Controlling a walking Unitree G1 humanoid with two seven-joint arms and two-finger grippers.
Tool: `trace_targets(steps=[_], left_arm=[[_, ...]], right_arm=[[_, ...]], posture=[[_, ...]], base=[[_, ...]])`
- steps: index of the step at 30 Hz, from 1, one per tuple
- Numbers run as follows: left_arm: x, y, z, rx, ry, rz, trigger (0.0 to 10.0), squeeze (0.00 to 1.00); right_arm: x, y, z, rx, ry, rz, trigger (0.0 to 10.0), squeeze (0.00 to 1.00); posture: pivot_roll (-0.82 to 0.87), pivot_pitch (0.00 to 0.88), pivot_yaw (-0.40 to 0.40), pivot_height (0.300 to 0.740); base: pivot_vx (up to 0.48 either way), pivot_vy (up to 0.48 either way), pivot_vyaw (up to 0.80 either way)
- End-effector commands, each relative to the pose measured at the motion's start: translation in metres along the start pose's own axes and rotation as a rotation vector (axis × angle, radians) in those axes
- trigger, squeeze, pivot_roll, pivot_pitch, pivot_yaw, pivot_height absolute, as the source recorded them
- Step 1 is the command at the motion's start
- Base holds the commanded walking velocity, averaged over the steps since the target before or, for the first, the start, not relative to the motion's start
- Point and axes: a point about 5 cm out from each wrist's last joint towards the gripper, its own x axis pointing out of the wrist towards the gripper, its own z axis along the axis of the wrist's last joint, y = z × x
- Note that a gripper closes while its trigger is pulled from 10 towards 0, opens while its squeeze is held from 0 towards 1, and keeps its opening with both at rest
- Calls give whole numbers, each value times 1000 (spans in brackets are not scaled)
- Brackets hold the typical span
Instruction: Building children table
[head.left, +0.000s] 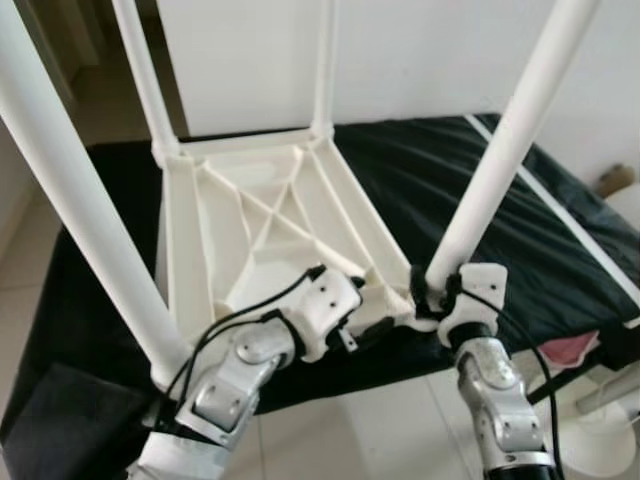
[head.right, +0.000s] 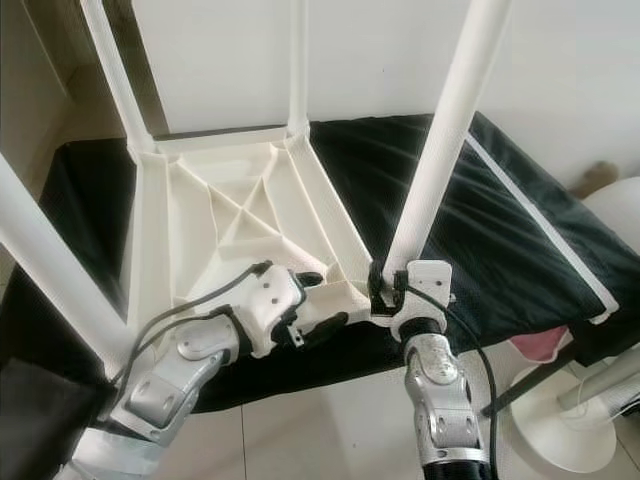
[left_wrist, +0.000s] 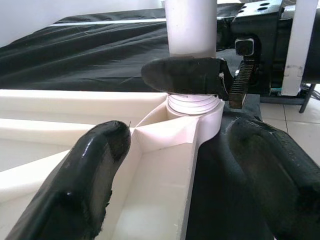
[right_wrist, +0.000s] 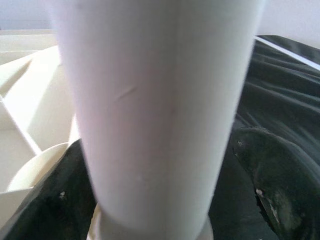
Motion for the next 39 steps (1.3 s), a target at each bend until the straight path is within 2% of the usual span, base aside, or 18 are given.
trace_targets(steps=[1, 4, 10, 13, 20, 21, 22, 23, 24, 25, 32, 33, 34, 35, 39], left_arm=[[1, -5, -1, 10, 6, -44, 10000, 0], [-2, -8, 0, -24, -11, -81, 10000, 0], [-4, -8, 0, -23, -6, -101, 10000, 0], [-5, -8, 1, 7, 4, -117, 10000, 0], [-4, -8, 4, 5, -7, -124, 10000, 0], [-4, -8, 5, 5, -8, -123, 10000, 0], [-4, -8, 5, 5, -8, -123, 10000, 0], [-4, -8, 5, 7, -7, -119, 10000, 0], [-4, -8, 5, 7, -7, -119, 10000, 0], [-4, -7, 5, 9, -5, -116, 10000, 0], [-5, -6, 6, 10, -3, -105, 10000, 0], [-6, -6, 6, 9, -3, -103, 10000, 0], [-6, -7, 6, 8, -3, -103, 10000, 0], [-6, -7, 6, 5, -3, -102, 10000, 0], [-7, -7, 6, 2, -2, -102, 10000, 0]], right_arm=[[-1, 1, -1, 9, -4, 34, 10000, 0], [-1, 0, 3, -2, -30, 116, 10000, 0], [2, -9, 6, -12, -31, 183, 10000, 0], [3, -12, 4, -51, -13, 308, 10000, 0], [7, -16, 2, -82, 2, 376, 10000, 0], [9, -18, 2, -102, 3, 400, 6157, 0], [9, -18, 2, -102, 3, 400, 6157, 0], [10, -19, 2, -108, 1, 408, 4745, 0], [10, -19, 2, -108, 1, 408, 4745, 0], [12, -21, 4, -103, -1, 413, 0, 0], [12, -23, 1, -89, 10, 431, 0, 0], [11, -22, -1, -83, 16, 430, 1882, 0], [10, -21, -2, -79, 20, 430, 5373, 0], [10, -21, -3, -74, 21, 434, 10000, 0], [10, -21, -3, -70, 21, 437, 10000, 0]], posture=[[-46, 29, -48, 740], [-44, 28, -49, 740], [-42, 24, -49, 740], [-38, 21, -50, 740], [-32, 22, -50, 740], [-26, 21, -50, 740], [-26, 21, -50, 740], [-26, 21, -50, 740], [-26, 21, -50, 740], [-22, 20, -53, 740], [-12, 25, -60, 740], [-9, 27, -61, 740], [-9, 27, -61, 740], [-9, 29, -60, 740], [-10, 30, -59, 740]], base=[[0, 0, 0], [0, 0, 0], [0, 0, 0], [0, 0, 0], [0, 0, 0], [0, 0, 0], [0, 0, 0], [0, 0, 0], [0, 0, 0], [0, 0, 0], [0, 0, 0], [0, 0, 0], [0, 0, 0], [0, 0, 0], [0, 0, 0]])
